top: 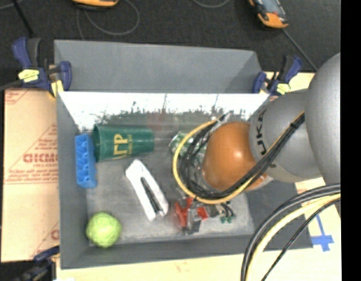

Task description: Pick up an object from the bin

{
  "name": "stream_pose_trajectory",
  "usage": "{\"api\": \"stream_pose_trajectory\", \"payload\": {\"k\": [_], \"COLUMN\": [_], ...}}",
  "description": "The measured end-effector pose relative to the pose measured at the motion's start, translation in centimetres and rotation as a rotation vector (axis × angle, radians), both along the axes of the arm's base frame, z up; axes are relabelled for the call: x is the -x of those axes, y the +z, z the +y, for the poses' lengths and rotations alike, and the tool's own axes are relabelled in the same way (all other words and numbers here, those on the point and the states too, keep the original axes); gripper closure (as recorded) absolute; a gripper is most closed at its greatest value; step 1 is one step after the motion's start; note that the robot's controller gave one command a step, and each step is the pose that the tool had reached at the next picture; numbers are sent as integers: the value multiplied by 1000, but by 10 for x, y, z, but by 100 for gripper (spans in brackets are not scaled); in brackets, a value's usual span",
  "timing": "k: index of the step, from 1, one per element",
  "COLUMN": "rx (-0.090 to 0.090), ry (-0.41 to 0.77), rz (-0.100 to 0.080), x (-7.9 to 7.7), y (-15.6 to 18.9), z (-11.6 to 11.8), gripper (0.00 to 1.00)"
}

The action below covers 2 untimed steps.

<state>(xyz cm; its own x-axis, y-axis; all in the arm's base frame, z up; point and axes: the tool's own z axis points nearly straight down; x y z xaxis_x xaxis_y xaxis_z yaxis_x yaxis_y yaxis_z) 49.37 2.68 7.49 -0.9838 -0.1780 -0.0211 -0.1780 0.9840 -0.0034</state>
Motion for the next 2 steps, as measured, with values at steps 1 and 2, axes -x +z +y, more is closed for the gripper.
{"api": "stream_pose_trajectory", "payload": {"k": [1, 2], "rx": [0, 3], "ry": [1, 38], "rz": [0, 10], "x": [0, 1], "y": [0, 191], "z": [0, -47], "gripper": [100, 100]}}
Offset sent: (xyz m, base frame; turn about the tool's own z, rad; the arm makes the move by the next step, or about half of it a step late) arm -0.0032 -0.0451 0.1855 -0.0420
